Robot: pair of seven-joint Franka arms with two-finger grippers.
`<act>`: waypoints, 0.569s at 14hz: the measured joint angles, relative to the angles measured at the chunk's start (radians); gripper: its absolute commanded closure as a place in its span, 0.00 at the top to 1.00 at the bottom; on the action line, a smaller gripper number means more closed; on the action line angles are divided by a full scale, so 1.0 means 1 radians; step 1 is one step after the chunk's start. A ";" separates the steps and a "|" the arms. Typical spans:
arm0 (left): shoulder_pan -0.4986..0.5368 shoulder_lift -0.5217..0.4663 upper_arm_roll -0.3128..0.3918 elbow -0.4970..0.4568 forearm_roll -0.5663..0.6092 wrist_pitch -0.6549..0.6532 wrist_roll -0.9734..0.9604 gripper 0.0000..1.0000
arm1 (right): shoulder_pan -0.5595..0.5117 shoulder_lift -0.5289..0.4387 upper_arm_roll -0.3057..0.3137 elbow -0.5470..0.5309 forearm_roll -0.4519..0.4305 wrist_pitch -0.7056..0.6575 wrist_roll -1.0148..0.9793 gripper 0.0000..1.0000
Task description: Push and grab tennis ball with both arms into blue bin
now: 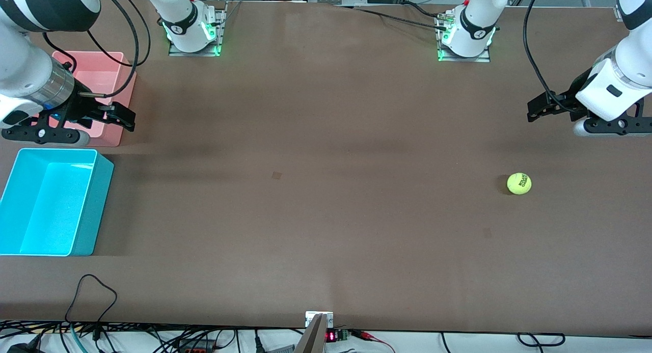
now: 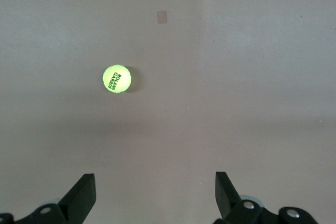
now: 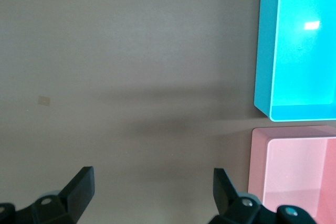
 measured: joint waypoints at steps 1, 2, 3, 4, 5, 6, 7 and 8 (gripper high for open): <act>0.000 0.000 0.000 0.000 0.000 0.000 0.001 1.00 | -0.001 0.000 0.000 0.000 0.005 0.000 0.000 1.00; 0.001 0.000 0.001 0.000 0.000 0.000 0.003 1.00 | -0.005 0.000 -0.002 0.000 0.014 0.000 0.000 1.00; 0.001 0.000 0.001 0.001 0.000 0.000 0.004 1.00 | -0.011 -0.001 -0.003 0.000 0.023 -0.002 0.000 1.00; 0.001 0.000 0.001 0.002 0.000 0.000 0.004 1.00 | -0.018 -0.001 -0.004 0.000 0.034 -0.003 0.000 1.00; 0.001 0.000 0.001 0.003 0.000 0.000 0.004 1.00 | -0.023 -0.001 -0.004 0.000 0.038 -0.004 0.000 1.00; 0.001 0.000 0.001 0.003 0.000 0.000 0.005 1.00 | -0.026 -0.001 -0.004 0.000 0.040 -0.005 -0.001 1.00; 0.001 0.000 0.001 0.003 0.000 0.000 0.005 1.00 | -0.027 -0.001 -0.004 0.000 0.041 -0.005 -0.001 1.00; 0.001 0.000 0.001 0.003 0.000 0.000 0.005 1.00 | -0.027 -0.001 -0.004 0.000 0.041 -0.006 -0.001 1.00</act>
